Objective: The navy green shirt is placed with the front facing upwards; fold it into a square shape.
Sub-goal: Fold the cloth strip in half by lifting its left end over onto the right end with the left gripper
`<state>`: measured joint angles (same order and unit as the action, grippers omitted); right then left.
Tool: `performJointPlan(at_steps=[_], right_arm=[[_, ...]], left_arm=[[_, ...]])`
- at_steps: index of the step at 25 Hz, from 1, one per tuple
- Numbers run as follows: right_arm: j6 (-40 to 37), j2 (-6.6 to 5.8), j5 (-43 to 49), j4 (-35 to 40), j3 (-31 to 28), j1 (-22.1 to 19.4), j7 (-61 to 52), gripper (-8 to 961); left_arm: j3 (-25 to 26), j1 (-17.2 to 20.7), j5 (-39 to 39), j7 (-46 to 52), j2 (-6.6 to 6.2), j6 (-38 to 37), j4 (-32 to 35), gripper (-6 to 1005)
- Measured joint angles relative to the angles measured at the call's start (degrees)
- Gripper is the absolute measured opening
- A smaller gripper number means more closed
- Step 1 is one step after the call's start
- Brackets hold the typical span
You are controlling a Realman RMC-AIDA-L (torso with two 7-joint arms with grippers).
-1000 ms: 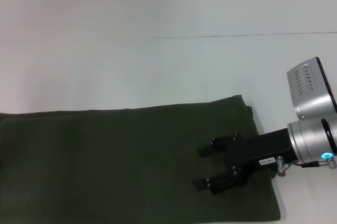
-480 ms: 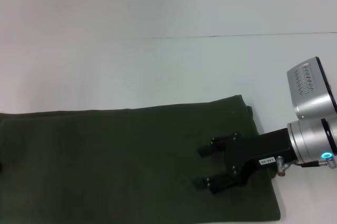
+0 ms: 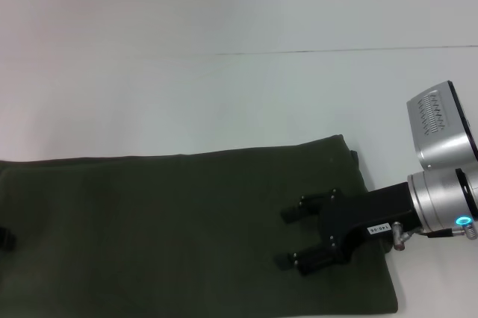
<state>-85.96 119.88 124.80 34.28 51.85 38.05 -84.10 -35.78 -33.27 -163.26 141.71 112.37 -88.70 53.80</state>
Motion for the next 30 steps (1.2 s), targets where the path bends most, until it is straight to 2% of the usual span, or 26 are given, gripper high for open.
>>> performJointPlan(at_steps=[6, 30], right_arm=[[-0.15, 0.0, 0.0, 0.17, 0.0, 0.0, -0.32, 900], [0.01, -0.09, 0.0, 0.4, 0.0, 0.19, -0.46, 899]], left_arm=[[2.89, -1.28, -0.24, 0.21, -0.92, -0.78, -2.66, 691], [3.22, -1.27, -0.38, 0.47, -1.28, -0.22, -2.51, 692]])
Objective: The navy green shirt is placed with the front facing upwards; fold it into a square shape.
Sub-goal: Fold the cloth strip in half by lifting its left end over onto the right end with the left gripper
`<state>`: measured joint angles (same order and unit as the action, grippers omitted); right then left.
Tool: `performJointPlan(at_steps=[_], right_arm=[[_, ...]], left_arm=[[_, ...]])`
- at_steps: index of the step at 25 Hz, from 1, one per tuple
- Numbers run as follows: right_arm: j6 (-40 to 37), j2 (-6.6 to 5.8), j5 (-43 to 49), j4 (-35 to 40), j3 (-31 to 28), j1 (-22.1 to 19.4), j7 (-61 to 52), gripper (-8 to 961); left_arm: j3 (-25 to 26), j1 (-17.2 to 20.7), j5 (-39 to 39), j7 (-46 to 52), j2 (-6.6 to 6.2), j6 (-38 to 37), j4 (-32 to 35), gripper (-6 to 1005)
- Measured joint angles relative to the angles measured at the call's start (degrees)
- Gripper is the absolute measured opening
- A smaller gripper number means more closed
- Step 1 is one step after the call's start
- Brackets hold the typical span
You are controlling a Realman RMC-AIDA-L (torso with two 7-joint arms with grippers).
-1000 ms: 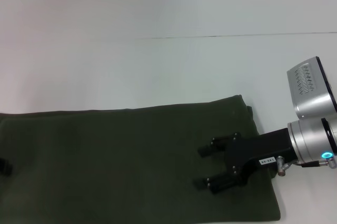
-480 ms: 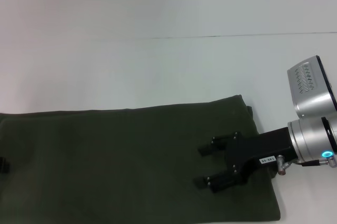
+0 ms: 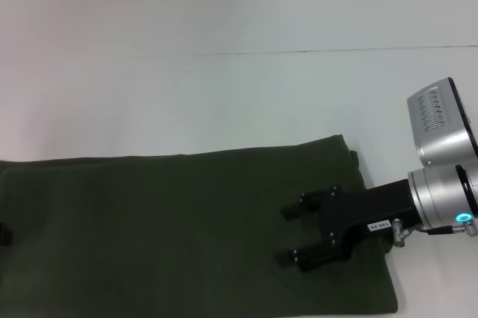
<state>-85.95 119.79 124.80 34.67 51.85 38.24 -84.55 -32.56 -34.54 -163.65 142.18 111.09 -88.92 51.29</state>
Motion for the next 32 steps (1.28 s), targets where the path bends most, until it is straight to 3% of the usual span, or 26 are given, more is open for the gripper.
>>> performJointPlan(at_steps=[19, 32], right_arm=[[-0.13, 0.0, 0.0, 0.05, 0.09, 0.08, -0.04, 900], [-0.1, 0.0, 0.0, 0.04, 0.09, 0.16, -0.08, 899]], left_arm=[[0.84, -0.45, 1.24, -0.04, 0.01, -1.27, -1.38, 693], [0.85, -0.89, 1.43, -0.38, -0.32, -2.27, -1.79, 606]])
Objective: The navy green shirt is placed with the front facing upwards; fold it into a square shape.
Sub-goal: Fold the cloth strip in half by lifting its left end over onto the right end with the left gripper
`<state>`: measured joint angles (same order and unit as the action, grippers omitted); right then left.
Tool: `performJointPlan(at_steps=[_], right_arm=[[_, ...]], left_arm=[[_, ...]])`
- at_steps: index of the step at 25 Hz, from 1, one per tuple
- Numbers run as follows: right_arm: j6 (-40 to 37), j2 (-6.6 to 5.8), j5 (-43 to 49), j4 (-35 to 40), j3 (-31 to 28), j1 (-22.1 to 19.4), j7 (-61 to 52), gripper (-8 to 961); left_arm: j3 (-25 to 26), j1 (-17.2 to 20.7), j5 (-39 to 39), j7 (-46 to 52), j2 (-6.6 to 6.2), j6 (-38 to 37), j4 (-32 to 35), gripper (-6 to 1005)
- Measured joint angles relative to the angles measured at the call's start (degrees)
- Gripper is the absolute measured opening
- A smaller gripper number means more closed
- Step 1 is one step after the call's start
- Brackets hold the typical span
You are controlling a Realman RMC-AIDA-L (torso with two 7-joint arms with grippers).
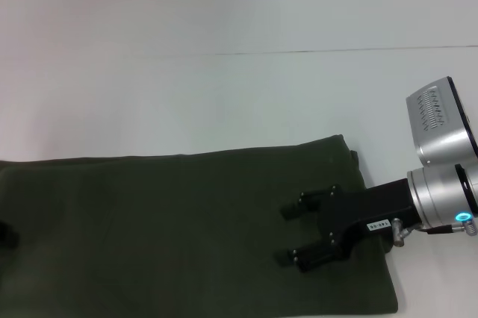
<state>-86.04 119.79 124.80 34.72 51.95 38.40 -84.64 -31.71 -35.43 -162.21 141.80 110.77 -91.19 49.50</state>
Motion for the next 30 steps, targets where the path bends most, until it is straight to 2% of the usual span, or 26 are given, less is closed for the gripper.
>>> performJointPlan(at_steps=[3, 8, 11, 16, 24, 30], right_arm=[[-0.06, 0.0, 0.0, 0.0, 0.0, 0.01, 0.0, 899], [-0.14, 0.0, 0.0, 0.0, 0.0, 0.01, -0.5, 899], [-0.13, 0.0, 0.0, 0.05, 0.0, 0.01, -0.78, 899], [-0.24, 0.0, 0.0, 0.09, 0.0, 0.02, -0.79, 899], [-0.17, 0.0, -0.03, 0.09, 0.0, 0.08, -0.79, 899], [-0.03, 0.0, -0.16, 0.09, -0.01, 0.1, -0.79, 900]], left_arm=[[-0.02, 0.0, -0.18, -0.07, -0.02, -0.01, 0.07, 586], [-0.52, 0.09, -0.36, -0.7, 0.05, 0.0, 0.41, 348], [-0.99, 0.33, -0.62, -1.36, 0.33, 0.45, 0.98, 152], [-0.93, 0.38, -0.76, -1.37, 0.35, 0.18, 0.92, 81], [-0.02, 0.46, 0.02, -1.25, 0.39, -0.89, 2.6, 65], [2.02, 0.18, 1.65, -1.2, 0.43, -5.33, 5.04, 62]])
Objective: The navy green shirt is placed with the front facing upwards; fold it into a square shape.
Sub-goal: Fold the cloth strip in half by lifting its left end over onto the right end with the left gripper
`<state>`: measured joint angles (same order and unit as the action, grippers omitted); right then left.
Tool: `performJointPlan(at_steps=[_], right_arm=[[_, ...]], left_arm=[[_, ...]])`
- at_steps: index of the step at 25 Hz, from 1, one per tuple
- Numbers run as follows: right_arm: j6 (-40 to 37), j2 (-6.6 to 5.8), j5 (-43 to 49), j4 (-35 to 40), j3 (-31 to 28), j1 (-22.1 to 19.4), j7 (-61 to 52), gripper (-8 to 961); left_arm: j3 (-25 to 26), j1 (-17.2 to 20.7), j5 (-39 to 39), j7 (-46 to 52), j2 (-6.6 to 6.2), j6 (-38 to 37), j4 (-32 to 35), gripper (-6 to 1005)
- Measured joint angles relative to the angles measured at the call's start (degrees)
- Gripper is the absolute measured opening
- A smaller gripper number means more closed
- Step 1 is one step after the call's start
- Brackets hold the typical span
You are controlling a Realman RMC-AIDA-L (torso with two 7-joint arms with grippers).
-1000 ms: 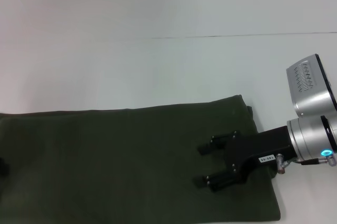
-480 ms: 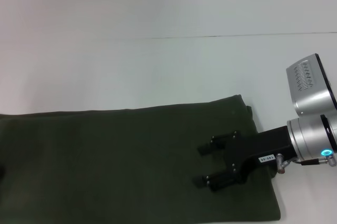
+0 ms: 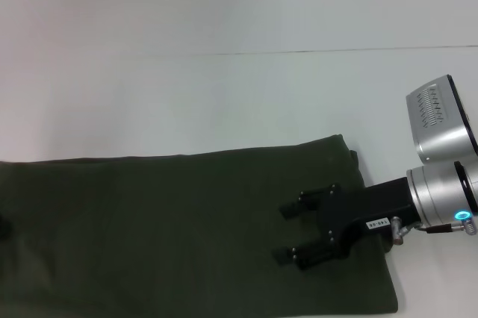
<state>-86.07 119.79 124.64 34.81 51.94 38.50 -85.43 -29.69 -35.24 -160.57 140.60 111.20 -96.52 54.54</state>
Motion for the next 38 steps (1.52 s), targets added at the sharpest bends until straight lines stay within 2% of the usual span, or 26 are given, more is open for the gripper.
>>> performJointPlan(at_steps=[10, 12, 13, 16, 27, 33, 38], right_arm=[[0.62, 0.0, -0.2, 0.09, -0.16, 0.0, 0.32, 900], [0.79, 0.02, -0.2, 0.09, -0.21, -0.01, 0.36, 900], [0.85, 0.04, -0.2, 0.09, -0.21, 0.0, 0.4, 900], [0.92, 0.09, -0.2, 0.09, -0.09, 0.04, 0.48, 900], [1.0, 0.09, -0.19, -0.01, 0.01, 0.09, 0.53, 899], [1.0, 0.17, -0.19, -0.18, 0.01, 0.24, 0.53, 899], [0.87, 0.18, -0.19, -0.34, 0.01, 0.26, 0.4, 900]], left_arm=[[0.6, -1.56, 4.06, 0.99, 1.4, -6.94, 3.83, 57], [0.66, -1.88, 4.63, 1.4, 1.81, -8.15, 4.91, 58], [0.55, -2.16, 4.71, 1.86, 2.55, -9.33, 6.69, 58], [0.01, -2.18, 4.49, 2.36, 2.9, -9.61, 7.91, 58], [-1.16, -0.14, -1.42, 4.53, 2.64, -3.71, 8.23, 60], [-2.06, 0.94, -3.11, 5.29, 3.53, 0.29, 8.28, 61], [-4.08, 1.45, -3.14, 6.87, 3.67, 2.64, 8.3, 62]])
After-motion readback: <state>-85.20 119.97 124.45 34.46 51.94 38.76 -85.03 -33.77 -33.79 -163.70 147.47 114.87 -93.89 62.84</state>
